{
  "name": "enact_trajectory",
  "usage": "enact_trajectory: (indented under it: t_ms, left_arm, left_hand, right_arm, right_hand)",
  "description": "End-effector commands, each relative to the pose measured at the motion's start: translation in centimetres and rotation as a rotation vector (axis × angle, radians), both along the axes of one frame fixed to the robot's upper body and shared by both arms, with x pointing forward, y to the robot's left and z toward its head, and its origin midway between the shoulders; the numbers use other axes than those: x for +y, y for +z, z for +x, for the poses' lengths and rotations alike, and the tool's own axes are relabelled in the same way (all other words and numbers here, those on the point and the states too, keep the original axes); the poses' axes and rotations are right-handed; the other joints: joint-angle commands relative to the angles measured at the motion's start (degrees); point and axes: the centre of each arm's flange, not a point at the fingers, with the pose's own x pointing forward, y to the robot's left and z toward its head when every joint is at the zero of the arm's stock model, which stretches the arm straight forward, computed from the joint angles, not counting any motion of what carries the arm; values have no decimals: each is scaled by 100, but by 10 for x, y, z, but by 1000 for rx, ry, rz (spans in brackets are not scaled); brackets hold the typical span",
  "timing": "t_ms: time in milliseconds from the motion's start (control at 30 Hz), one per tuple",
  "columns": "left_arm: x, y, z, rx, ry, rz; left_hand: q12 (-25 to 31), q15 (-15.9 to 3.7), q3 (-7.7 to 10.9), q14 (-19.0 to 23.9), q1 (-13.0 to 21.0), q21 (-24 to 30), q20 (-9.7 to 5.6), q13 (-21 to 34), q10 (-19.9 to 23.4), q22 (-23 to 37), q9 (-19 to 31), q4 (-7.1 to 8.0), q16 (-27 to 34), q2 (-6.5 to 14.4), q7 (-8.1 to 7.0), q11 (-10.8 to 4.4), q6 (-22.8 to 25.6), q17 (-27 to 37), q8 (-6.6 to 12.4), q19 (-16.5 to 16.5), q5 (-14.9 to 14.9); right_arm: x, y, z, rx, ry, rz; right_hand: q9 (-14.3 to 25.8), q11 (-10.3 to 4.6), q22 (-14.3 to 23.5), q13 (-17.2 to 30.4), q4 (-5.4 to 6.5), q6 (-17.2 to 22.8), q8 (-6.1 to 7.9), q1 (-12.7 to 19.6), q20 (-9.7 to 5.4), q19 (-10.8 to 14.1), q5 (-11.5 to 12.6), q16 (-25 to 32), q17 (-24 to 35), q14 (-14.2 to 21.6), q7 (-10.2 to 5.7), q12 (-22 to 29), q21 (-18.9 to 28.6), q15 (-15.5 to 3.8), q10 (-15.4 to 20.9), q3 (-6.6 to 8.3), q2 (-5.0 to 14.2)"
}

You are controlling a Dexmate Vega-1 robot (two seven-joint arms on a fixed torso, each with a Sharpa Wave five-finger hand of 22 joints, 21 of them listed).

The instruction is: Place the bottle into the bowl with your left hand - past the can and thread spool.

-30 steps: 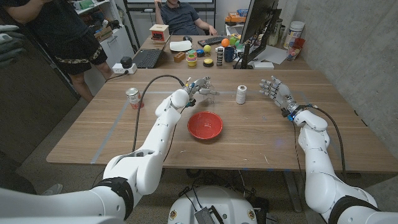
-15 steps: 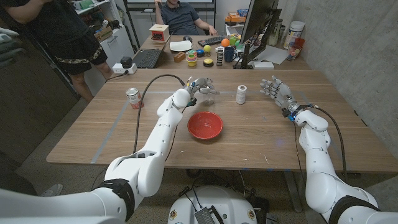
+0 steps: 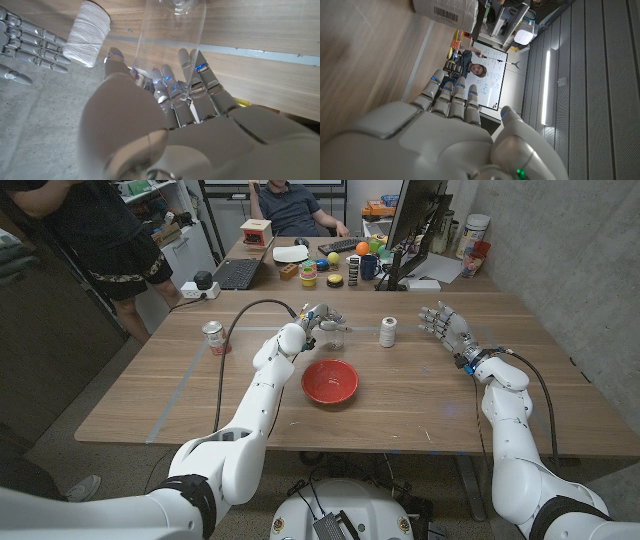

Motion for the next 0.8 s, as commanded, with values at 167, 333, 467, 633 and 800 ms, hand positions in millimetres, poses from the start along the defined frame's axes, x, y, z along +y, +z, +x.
enact_trajectory:
  t_ms: [167,333,467,633,800]
  left_arm:
    - [9,3,-8,-28,29,-13]
    - [13,8,-12,-43,37,-18]
    - [14,11,-15,-48,41,-10]
    - [16,14,-19,-62,41,-17]
    - [16,17,-23,-70,36,-19]
  left_hand:
    - [-96,-1098,-29,628,573,24,-366,27,564,22,15,-36,-44,471,8,-523,33,16,-83,105,-28]
    - [-127,-1100,-19,637,614,24,-372,29,560,24,16,-47,-63,495,3,-525,28,16,-111,108,-33]
    - [-147,-1102,-7,639,651,23,-370,31,566,26,16,-56,-79,516,3,-528,27,16,-131,106,-38]
    - [-175,-1099,-5,649,678,19,-366,34,576,28,17,-59,-93,533,-11,-524,29,25,-158,98,-48]
    - [-201,-1102,0,660,714,16,-364,37,587,30,18,-68,-100,548,-26,-521,44,42,-180,92,-57]
  right_arm:
    - [4,3,-3,-8,-2,-12]
    - [4,4,-3,-9,1,-14]
    - [5,4,-3,-9,2,-14]
    - [7,4,-4,-11,4,-17]
    - [7,5,-5,-14,8,-19]
  right_hand:
    - [26,20,18,33,14,-36,29,-51,17,39,42,25,13,28,22,28,-25,23,13,-29,13]
    - [26,11,18,33,15,-37,30,-55,16,37,42,24,13,27,18,27,-34,24,10,-32,13]
    - [26,15,18,33,16,-37,30,-58,15,39,42,23,12,26,16,31,-38,21,22,-35,12]
    - [26,18,18,33,16,-39,31,-61,17,37,43,22,12,25,20,30,-47,23,18,-37,11]
    - [26,25,19,33,16,-38,32,-64,20,38,44,21,11,23,17,29,-54,20,16,-41,9]
